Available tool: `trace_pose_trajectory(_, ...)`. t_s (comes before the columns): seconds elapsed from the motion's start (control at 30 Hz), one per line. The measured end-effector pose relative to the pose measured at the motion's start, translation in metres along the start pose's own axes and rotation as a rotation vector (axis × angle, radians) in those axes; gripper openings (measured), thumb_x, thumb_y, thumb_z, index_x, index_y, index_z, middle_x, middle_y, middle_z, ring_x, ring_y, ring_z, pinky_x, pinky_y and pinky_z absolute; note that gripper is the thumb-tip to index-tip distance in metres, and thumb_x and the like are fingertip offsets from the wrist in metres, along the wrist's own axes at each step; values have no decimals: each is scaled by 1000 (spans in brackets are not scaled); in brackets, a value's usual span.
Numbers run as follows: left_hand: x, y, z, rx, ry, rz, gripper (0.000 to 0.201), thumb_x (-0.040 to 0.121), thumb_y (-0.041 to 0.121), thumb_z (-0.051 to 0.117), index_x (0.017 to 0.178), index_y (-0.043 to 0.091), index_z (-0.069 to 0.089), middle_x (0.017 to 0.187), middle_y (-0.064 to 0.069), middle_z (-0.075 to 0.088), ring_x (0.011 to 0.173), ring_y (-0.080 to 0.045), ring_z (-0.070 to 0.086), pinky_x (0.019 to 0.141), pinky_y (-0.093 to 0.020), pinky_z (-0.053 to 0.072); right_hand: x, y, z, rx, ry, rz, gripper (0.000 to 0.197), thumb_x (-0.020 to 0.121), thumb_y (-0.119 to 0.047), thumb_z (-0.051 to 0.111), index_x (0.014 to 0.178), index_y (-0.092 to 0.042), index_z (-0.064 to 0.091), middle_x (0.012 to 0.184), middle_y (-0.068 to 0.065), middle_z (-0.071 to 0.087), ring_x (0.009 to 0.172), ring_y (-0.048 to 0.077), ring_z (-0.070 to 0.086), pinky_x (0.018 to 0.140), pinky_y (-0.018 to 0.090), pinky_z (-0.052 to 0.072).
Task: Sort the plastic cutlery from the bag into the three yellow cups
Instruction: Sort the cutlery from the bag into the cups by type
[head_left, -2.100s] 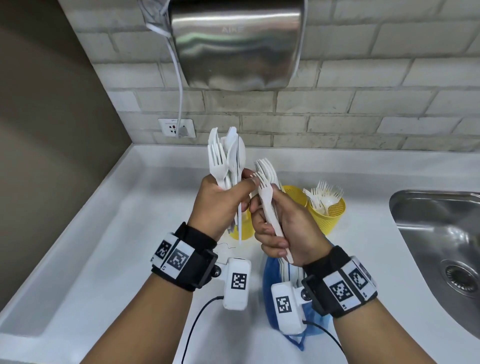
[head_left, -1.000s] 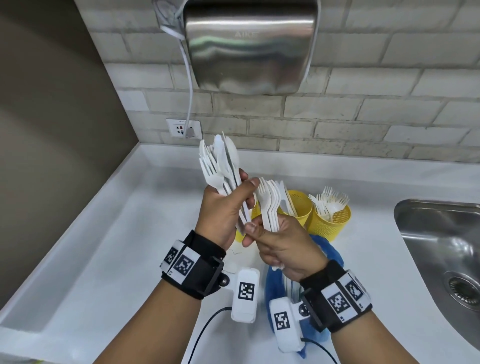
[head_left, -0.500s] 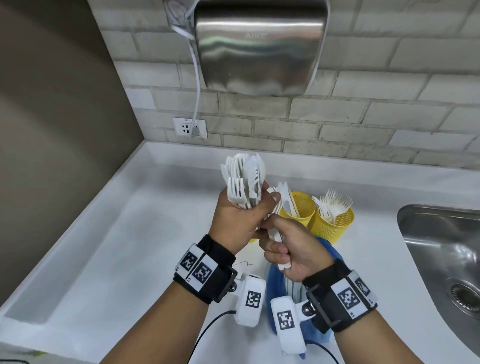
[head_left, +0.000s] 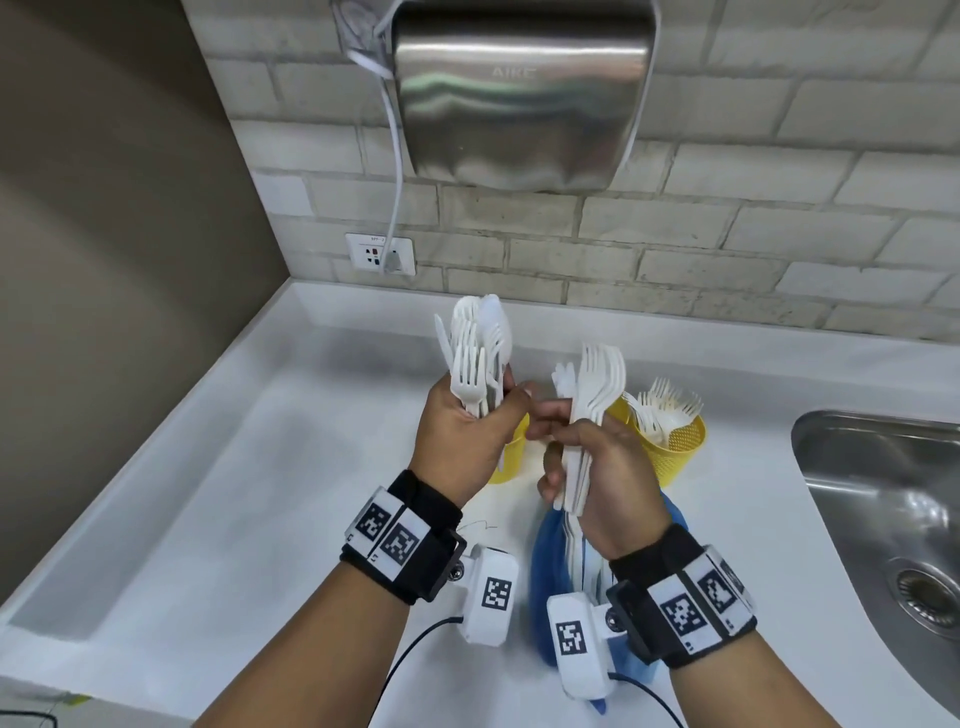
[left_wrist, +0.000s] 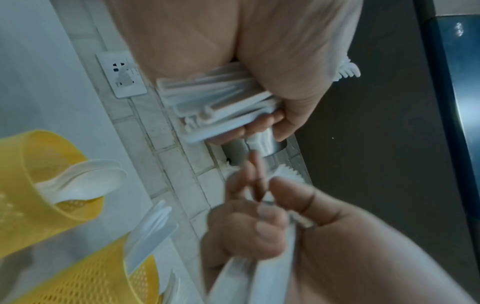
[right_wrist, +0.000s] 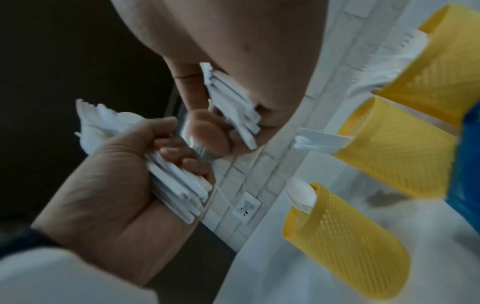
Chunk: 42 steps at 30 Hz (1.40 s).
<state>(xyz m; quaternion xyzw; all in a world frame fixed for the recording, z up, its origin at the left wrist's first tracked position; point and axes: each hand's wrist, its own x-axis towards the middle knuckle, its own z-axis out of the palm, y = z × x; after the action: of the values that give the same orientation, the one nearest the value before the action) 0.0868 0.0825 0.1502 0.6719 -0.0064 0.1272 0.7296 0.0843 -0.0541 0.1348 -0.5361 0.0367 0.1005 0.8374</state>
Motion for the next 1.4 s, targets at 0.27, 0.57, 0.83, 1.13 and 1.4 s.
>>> trace_pose_trajectory(0.27,-1,-12,-2,158,19,0,28,74,40,72,91,18,70,74,6,70,71,-14,65,68,-36,52,-17,-21,26,-326,-15,-418,11,88,-14,72,96,-8,72,57,0,55,51,9,49,51,19,41)
trace_pose_trajectory(0.57,-5,-7,-2,192,-75,12,20,88,11,73,89,30,69,63,14,68,58,-1,61,59,-18,47,-9,-29,32,-300,10,-417,10,93,-4,72,89,-13,75,72,0,73,55,3,61,56,18,47)
trace_pose_trajectory(0.83,-14,-8,-8,116,-169,-123,24,92,26,74,75,12,63,58,-6,57,54,-19,53,58,-30,46,-2,-41,26,-26,58,-270,11,101,-10,61,91,-13,65,50,1,30,38,10,23,42,19,23)
trace_pose_trajectory(1.13,-16,-7,-12,-186,-195,-220,19,86,21,75,81,11,59,62,-8,36,49,-19,33,49,-27,32,8,-38,14,231,70,-99,12,101,-11,60,91,-16,57,63,-1,30,39,8,24,36,17,20)
trace_pose_trajectory(1.4,-13,1,3,245,-15,75,20,88,12,75,103,24,67,88,10,74,81,-5,70,71,-19,53,3,-29,26,-33,80,3,35,95,-22,70,61,-21,61,53,-3,38,40,11,23,40,20,18)
